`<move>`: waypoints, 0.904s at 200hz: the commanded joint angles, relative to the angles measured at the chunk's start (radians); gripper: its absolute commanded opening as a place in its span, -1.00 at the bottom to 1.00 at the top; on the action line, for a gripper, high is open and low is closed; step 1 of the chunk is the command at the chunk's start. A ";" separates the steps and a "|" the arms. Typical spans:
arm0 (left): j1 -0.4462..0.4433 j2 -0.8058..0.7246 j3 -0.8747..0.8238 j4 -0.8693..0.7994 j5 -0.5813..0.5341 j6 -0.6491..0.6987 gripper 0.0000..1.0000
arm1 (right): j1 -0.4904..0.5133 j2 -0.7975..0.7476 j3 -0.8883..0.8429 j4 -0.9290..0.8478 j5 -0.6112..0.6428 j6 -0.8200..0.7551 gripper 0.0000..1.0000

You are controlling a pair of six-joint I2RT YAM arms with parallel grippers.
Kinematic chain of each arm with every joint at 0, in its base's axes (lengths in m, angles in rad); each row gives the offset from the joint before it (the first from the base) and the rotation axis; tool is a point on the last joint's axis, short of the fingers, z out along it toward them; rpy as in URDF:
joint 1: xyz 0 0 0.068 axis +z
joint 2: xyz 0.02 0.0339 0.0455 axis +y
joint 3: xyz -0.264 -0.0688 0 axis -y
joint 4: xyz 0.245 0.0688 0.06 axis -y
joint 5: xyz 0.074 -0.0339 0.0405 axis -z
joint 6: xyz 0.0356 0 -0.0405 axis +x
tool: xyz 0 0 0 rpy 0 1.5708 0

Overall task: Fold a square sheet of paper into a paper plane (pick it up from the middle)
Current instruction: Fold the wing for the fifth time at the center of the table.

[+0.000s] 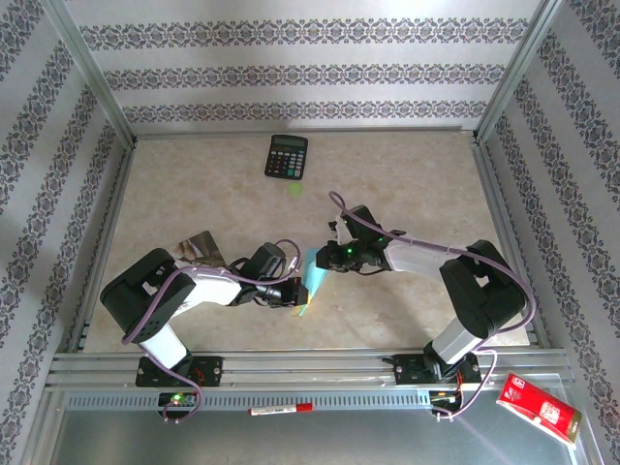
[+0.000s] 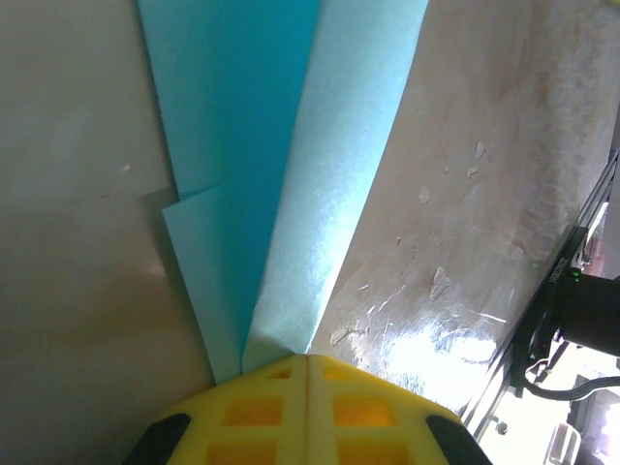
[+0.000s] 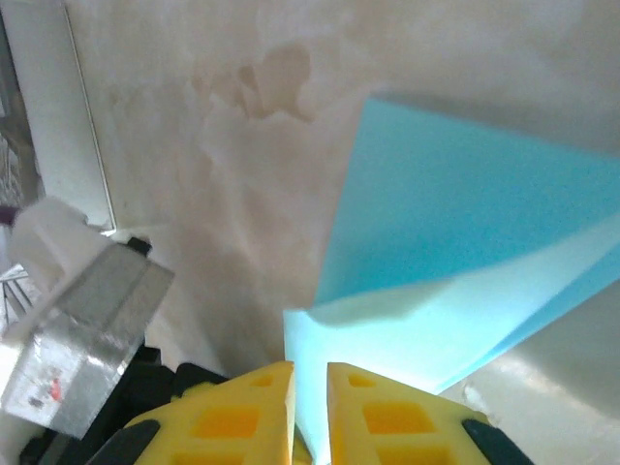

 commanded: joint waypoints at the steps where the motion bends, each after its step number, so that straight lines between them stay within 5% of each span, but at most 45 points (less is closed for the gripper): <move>1: 0.005 0.050 -0.041 -0.072 -0.034 -0.007 -1.00 | 0.047 0.005 -0.053 0.072 -0.016 0.091 -0.71; 104: 0.005 0.041 -0.044 -0.082 -0.041 -0.005 -1.00 | 0.128 0.091 -0.119 0.210 0.016 0.193 -0.78; 181: 0.005 0.066 -0.047 -0.100 -0.032 0.009 -1.00 | 0.040 0.154 -0.068 0.153 0.007 0.108 -0.78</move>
